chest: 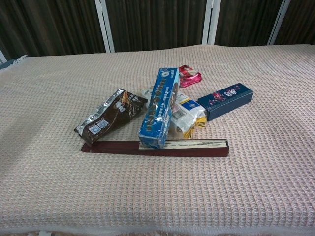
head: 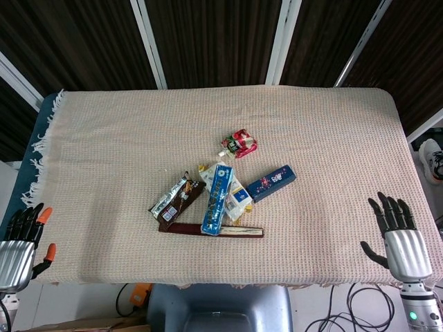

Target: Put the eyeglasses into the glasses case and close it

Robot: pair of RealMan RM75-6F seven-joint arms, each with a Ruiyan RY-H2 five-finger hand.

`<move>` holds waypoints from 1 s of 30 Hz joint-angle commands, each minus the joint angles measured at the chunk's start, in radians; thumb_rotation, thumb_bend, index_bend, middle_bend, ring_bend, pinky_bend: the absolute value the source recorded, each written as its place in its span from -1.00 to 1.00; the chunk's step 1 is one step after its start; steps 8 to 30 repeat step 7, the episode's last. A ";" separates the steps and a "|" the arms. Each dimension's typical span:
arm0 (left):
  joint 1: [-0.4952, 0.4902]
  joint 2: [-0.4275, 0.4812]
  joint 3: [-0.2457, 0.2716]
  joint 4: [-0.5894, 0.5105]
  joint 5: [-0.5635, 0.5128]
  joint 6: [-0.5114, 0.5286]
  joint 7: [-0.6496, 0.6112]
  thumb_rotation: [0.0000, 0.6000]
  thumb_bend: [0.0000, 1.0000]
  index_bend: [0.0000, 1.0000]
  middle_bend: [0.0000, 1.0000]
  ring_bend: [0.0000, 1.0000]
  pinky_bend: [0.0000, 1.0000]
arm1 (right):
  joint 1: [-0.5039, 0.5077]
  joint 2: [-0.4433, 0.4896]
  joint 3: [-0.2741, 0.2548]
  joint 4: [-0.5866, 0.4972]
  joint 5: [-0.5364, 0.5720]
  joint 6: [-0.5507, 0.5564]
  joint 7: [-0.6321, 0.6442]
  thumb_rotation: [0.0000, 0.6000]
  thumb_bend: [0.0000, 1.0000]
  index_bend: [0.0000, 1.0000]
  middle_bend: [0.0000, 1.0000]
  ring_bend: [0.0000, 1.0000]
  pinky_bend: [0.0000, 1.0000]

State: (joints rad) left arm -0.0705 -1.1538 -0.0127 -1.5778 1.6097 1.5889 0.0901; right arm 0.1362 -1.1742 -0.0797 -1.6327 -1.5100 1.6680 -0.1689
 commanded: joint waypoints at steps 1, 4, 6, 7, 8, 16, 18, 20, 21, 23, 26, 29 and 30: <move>0.001 -0.001 0.000 0.000 0.000 0.000 0.003 1.00 -0.12 -1.00 -1.00 -1.00 -0.92 | -0.006 0.004 0.010 -0.002 -0.009 -0.011 0.003 1.00 -0.30 -0.93 -1.00 -1.00 -1.00; 0.002 -0.002 0.002 -0.001 0.003 -0.001 0.007 1.00 -0.12 -1.00 -1.00 -1.00 -0.92 | -0.010 0.005 0.019 -0.003 -0.014 -0.021 0.004 1.00 -0.30 -0.92 -1.00 -1.00 -1.00; 0.001 -0.003 0.002 -0.001 0.001 -0.005 0.011 1.00 -0.12 -1.00 -1.00 -1.00 -0.92 | -0.012 0.006 0.027 -0.002 -0.015 -0.028 0.006 1.00 -0.30 -0.92 -1.00 -1.00 -1.00; 0.001 -0.003 0.002 -0.001 0.000 -0.007 0.012 1.00 -0.12 -1.00 -1.00 -1.00 -0.92 | -0.013 0.006 0.030 -0.002 -0.015 -0.031 0.007 1.00 -0.30 -0.92 -1.00 -1.00 -1.00; 0.001 -0.003 0.002 -0.001 0.000 -0.007 0.012 1.00 -0.12 -1.00 -1.00 -1.00 -0.92 | -0.013 0.006 0.030 -0.002 -0.015 -0.031 0.007 1.00 -0.30 -0.92 -1.00 -1.00 -1.00; 0.001 -0.003 0.002 -0.001 0.000 -0.007 0.012 1.00 -0.12 -1.00 -1.00 -1.00 -0.92 | -0.013 0.006 0.030 -0.002 -0.015 -0.031 0.007 1.00 -0.30 -0.92 -1.00 -1.00 -1.00; 0.001 -0.003 0.002 -0.001 0.000 -0.007 0.012 1.00 -0.12 -1.00 -1.00 -1.00 -0.92 | -0.013 0.006 0.030 -0.002 -0.015 -0.031 0.007 1.00 -0.30 -0.92 -1.00 -1.00 -1.00; 0.001 -0.003 0.002 -0.001 0.000 -0.007 0.012 1.00 -0.12 -1.00 -1.00 -1.00 -0.92 | -0.013 0.006 0.030 -0.002 -0.015 -0.031 0.007 1.00 -0.30 -0.92 -1.00 -1.00 -1.00; 0.001 -0.003 0.002 -0.001 0.000 -0.007 0.012 1.00 -0.12 -1.00 -1.00 -1.00 -0.92 | -0.013 0.006 0.030 -0.002 -0.015 -0.031 0.007 1.00 -0.30 -0.92 -1.00 -1.00 -1.00; 0.001 -0.003 0.002 -0.001 0.000 -0.007 0.012 1.00 -0.12 -1.00 -1.00 -1.00 -0.92 | -0.013 0.006 0.030 -0.002 -0.015 -0.031 0.007 1.00 -0.30 -0.92 -1.00 -1.00 -1.00; 0.001 -0.003 0.002 -0.001 0.000 -0.007 0.012 1.00 -0.12 -1.00 -1.00 -1.00 -0.92 | -0.013 0.006 0.030 -0.002 -0.015 -0.031 0.007 1.00 -0.30 -0.92 -1.00 -1.00 -1.00; 0.001 -0.003 0.002 -0.001 0.000 -0.007 0.012 1.00 -0.12 -1.00 -1.00 -1.00 -0.92 | -0.013 0.006 0.030 -0.002 -0.015 -0.031 0.007 1.00 -0.30 -0.92 -1.00 -1.00 -1.00; 0.001 -0.003 0.002 -0.001 0.000 -0.007 0.012 1.00 -0.12 -1.00 -1.00 -1.00 -0.92 | -0.013 0.006 0.030 -0.002 -0.015 -0.031 0.007 1.00 -0.30 -0.92 -1.00 -1.00 -1.00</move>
